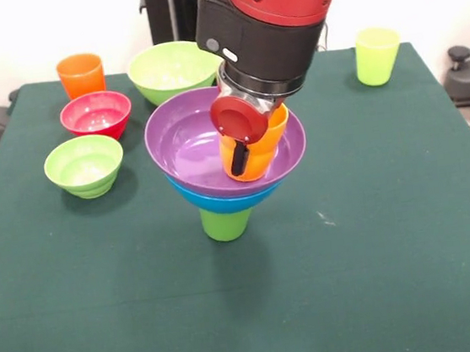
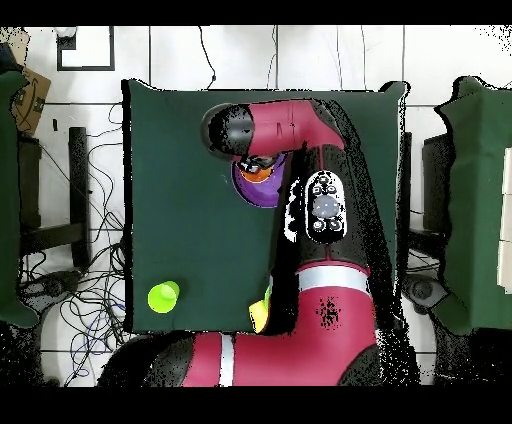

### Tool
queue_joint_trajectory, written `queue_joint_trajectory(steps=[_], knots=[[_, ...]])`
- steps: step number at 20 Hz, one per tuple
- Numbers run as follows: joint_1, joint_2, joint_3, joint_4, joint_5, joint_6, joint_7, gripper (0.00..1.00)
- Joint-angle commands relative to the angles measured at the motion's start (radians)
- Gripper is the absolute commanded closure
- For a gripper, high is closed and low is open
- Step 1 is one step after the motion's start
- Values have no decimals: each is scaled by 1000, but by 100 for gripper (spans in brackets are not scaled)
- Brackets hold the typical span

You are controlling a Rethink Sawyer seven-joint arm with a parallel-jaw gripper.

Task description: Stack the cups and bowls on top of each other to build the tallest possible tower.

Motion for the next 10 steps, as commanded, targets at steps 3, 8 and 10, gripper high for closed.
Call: queue_joint_trajectory(steps=[3,8,10], knots=[[69,80,-2,-42,-47,119,101,100],[115,75,-31,-72,-37,173,125,100],[139,81,-50,-96,-37,207,144,100]])
